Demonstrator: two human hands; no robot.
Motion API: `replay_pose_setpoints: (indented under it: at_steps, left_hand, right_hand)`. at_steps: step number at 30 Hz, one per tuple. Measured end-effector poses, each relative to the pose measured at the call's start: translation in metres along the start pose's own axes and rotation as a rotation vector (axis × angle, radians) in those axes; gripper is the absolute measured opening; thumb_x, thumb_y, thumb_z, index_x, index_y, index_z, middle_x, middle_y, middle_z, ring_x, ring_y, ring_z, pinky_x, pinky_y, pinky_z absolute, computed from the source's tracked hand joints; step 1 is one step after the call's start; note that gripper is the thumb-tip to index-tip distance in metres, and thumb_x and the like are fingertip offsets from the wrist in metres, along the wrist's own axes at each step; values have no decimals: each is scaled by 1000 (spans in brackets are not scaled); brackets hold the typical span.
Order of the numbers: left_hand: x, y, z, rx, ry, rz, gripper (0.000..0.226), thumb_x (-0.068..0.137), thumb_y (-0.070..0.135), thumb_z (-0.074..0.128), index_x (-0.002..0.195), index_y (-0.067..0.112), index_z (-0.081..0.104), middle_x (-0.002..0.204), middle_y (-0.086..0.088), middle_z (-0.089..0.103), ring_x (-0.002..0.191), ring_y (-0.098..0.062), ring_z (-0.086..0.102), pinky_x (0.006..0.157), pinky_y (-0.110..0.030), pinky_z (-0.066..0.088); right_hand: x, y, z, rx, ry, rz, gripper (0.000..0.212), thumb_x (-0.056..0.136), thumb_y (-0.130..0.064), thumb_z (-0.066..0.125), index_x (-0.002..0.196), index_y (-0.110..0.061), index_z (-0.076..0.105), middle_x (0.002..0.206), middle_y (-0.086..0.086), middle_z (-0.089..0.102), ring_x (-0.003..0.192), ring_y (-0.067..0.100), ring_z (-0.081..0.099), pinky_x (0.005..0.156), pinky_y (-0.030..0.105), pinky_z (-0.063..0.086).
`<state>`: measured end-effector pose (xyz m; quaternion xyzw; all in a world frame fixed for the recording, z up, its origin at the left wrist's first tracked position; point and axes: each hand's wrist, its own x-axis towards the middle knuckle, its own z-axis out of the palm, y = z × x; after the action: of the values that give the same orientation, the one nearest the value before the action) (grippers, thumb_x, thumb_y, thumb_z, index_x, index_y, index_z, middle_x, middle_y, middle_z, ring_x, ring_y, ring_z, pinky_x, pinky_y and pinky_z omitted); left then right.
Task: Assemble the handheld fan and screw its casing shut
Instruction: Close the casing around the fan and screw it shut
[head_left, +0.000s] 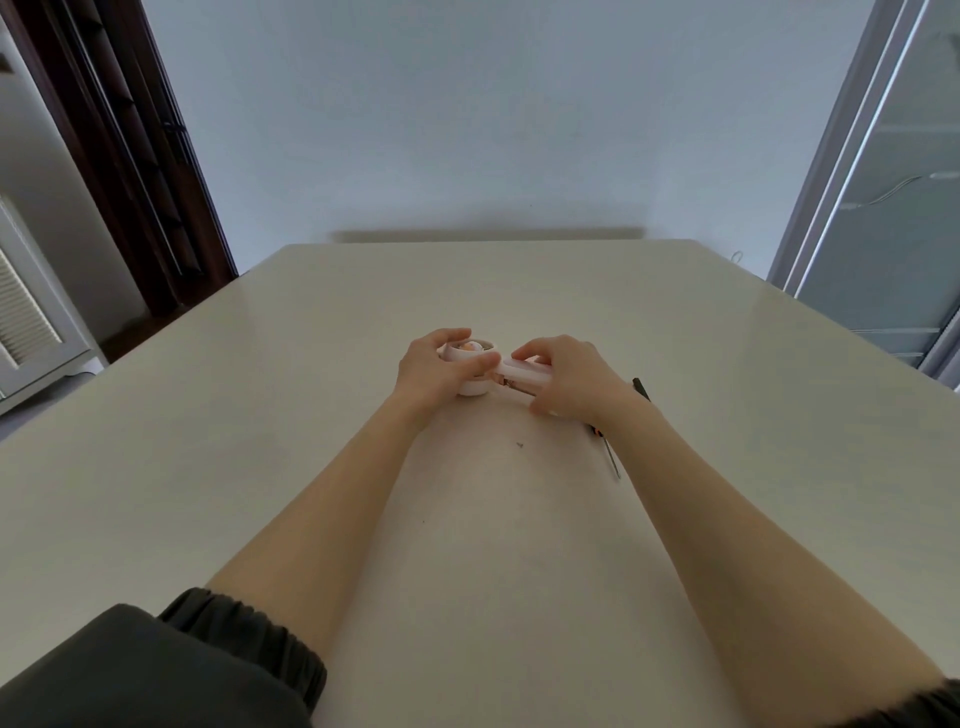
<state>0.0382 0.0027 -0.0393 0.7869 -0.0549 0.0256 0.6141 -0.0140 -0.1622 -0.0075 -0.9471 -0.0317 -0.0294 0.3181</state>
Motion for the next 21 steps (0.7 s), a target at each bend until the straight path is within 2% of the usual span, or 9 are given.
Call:
replay_pose_setpoints:
  at_steps: [2, 5, 8, 10, 13, 16, 18, 21]
  left_hand:
    - [-1, 1, -1, -34, 17, -21, 59, 67, 31, 83, 121, 20, 61, 121, -4, 62, 106, -17, 63, 92, -28, 50]
    - [-3, 3, -3, -137, 32, -44, 59, 68, 25, 84, 121, 18, 60, 117, -9, 63, 102, -19, 65, 85, -26, 51]
    - [-7, 9, -1, -245, 51, -35, 55, 73, 21, 80, 123, 18, 57, 115, -10, 61, 98, -21, 64, 80, -24, 51]
    - [-10, 14, 1, -351, 52, -37, 54, 77, 18, 76, 126, 17, 53, 112, -8, 59, 94, -22, 63, 83, -28, 52]
    - [-12, 23, 4, -519, 56, -72, 50, 82, 15, 72, 126, 19, 47, 100, -1, 58, 81, -20, 63, 84, -41, 53]
    - [-13, 25, 4, -574, 68, -74, 46, 84, 14, 70, 123, 20, 46, 103, -1, 56, 82, -19, 63, 81, -40, 55]
    - [-14, 26, 4, -589, 71, -65, 45, 84, 14, 70, 122, 20, 46, 104, -1, 56, 82, -17, 63, 80, -38, 55]
    - [-14, 27, 5, -591, 83, -49, 45, 84, 15, 70, 121, 20, 47, 101, 1, 56, 80, -16, 63, 79, -36, 56]
  right_hand:
    - [-1, 0, -1, -1, -2, -14, 60, 74, 2, 64, 128, -24, 56, 120, 5, 58, 91, 14, 49, 67, 19, 37]
    - [-1, -1, -3, 42, -16, -30, 63, 72, 0, 69, 129, -21, 56, 119, 5, 58, 93, 15, 50, 75, 22, 37]
    - [1, -3, -4, 120, -22, -36, 63, 72, 0, 70, 130, -20, 56, 117, 4, 59, 94, 16, 54, 68, 19, 39]
    - [1, -5, -3, 198, -43, -40, 61, 72, -1, 69, 129, -19, 57, 116, 4, 61, 98, 18, 58, 73, 20, 43]
    - [2, -8, -2, 338, -80, -35, 57, 75, -2, 67, 129, -19, 58, 115, 4, 63, 101, 23, 61, 78, 30, 48]
    - [5, -7, -1, 435, -88, -40, 48, 82, -10, 65, 129, -17, 57, 119, 3, 64, 104, 19, 62, 83, 29, 49]
    - [5, -8, -1, 501, -91, -33, 43, 86, -16, 64, 128, -15, 59, 118, 4, 65, 98, 14, 62, 79, 23, 48]
    - [3, -9, -2, 532, -80, -30, 38, 88, -15, 63, 126, -13, 60, 109, 3, 66, 86, 11, 59, 72, 21, 45]
